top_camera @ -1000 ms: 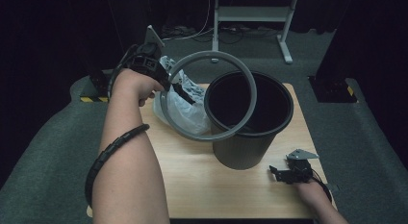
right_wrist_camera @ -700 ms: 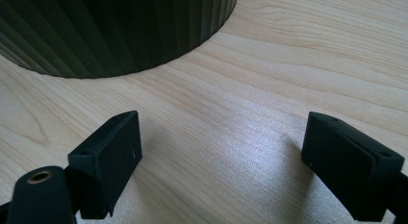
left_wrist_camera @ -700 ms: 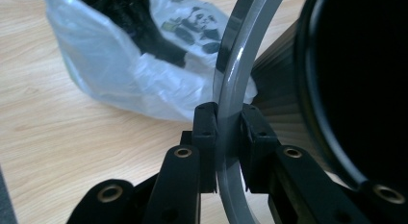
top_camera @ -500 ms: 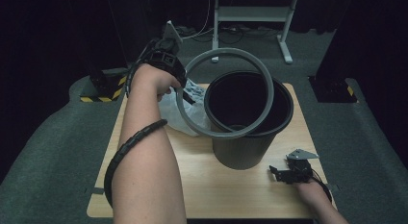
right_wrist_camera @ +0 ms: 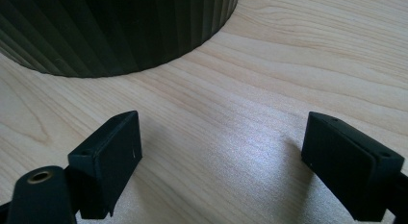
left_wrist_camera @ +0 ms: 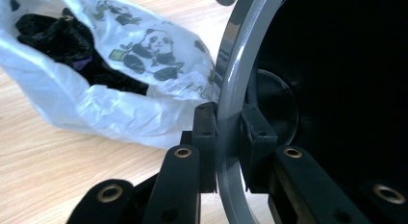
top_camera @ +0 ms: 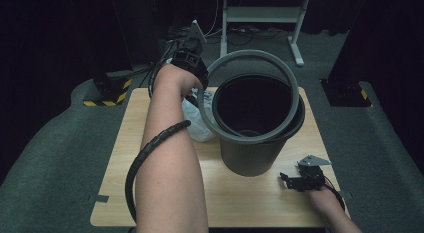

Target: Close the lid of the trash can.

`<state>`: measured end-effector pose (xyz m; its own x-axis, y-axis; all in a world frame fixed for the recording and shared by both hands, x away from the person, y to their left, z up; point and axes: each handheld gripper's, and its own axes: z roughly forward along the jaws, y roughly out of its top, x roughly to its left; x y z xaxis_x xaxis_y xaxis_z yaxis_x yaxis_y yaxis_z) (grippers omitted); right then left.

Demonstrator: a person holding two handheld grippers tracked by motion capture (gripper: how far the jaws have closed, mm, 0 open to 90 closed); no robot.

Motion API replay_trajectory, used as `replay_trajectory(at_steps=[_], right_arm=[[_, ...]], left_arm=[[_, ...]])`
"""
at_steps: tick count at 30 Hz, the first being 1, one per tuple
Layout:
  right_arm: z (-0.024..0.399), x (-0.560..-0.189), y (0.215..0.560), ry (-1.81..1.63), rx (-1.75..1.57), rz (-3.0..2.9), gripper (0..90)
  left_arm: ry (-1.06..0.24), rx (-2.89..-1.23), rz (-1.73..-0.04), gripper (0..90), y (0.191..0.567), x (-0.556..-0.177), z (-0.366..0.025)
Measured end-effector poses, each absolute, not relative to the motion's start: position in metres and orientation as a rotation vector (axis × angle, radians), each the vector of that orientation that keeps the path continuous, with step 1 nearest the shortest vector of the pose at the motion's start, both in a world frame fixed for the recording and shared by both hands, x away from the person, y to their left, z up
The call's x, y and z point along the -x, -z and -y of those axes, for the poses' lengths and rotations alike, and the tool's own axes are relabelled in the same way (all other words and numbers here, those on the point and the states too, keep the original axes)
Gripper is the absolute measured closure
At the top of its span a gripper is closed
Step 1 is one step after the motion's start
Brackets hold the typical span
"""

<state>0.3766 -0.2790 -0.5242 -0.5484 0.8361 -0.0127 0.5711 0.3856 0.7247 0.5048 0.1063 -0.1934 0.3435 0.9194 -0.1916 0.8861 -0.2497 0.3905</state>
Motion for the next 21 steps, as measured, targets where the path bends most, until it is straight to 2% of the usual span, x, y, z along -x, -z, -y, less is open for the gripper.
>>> replay_trajectory(at_steps=[21], right_arm=[[0.279, -0.376, 0.524, -0.969, -1.219, -2.275, 13.6]], left_arm=[[-0.113, -2.220, -1.527, 78.5, 0.198, -0.519, -0.069]])
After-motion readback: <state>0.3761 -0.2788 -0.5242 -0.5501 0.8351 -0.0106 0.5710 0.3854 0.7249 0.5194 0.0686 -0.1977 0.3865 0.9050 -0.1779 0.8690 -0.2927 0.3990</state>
